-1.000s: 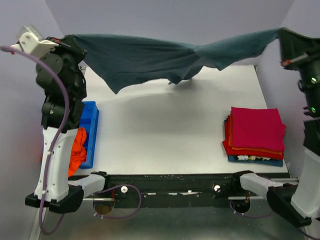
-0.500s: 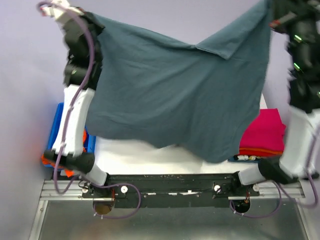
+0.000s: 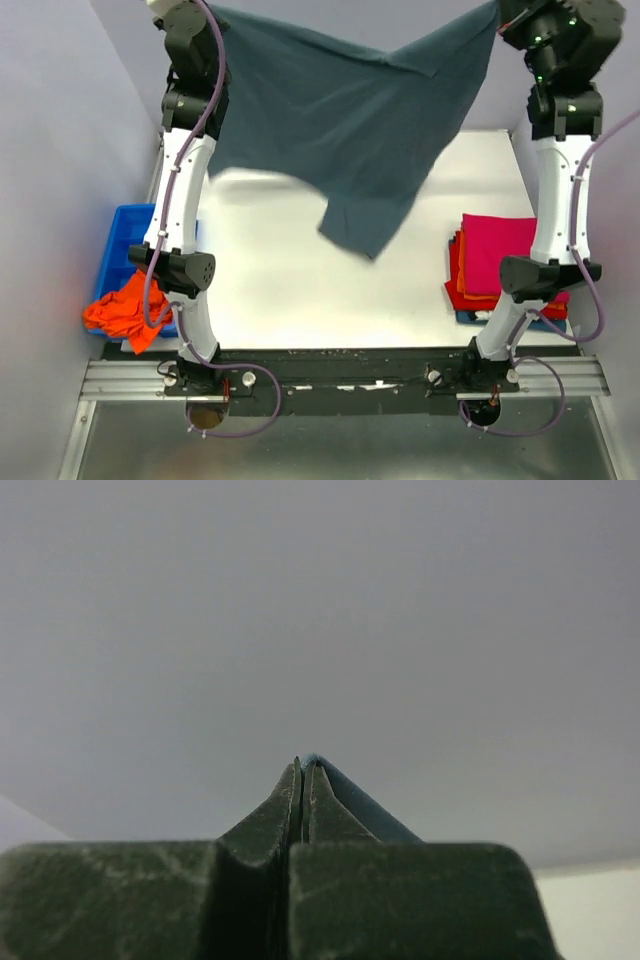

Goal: Fold and stack the t-shirts
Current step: Flatten out the tshirt

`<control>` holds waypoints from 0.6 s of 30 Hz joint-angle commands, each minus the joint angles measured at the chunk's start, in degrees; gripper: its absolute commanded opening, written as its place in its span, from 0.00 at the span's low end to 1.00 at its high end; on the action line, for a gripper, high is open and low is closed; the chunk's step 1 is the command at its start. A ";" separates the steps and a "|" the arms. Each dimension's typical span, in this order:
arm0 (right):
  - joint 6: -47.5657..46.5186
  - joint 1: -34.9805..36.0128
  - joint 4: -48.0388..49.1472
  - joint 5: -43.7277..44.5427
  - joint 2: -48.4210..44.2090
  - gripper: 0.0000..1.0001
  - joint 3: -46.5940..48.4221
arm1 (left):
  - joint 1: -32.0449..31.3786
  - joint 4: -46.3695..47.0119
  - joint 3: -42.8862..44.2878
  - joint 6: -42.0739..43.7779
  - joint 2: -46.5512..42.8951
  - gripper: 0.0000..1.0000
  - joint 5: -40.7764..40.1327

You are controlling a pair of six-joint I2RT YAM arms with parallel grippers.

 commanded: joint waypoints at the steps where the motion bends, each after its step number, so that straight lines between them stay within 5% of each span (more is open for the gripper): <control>1: 1.27 -3.06 12.35 -2.41 -3.87 0.01 4.19 | 0.14 7.17 4.08 3.08 2.88 0.00 -2.67; 7: 3.20 -5.27 12.27 -6.89 -5.70 0.01 -4.31 | 1.10 9.73 -6.18 -0.07 1.05 0.00 -1.88; 18: 3.30 -6.94 6.73 -15.69 -25.29 0.01 -40.25 | 1.63 26.15 -54.60 -4.12 -20.74 0.00 1.89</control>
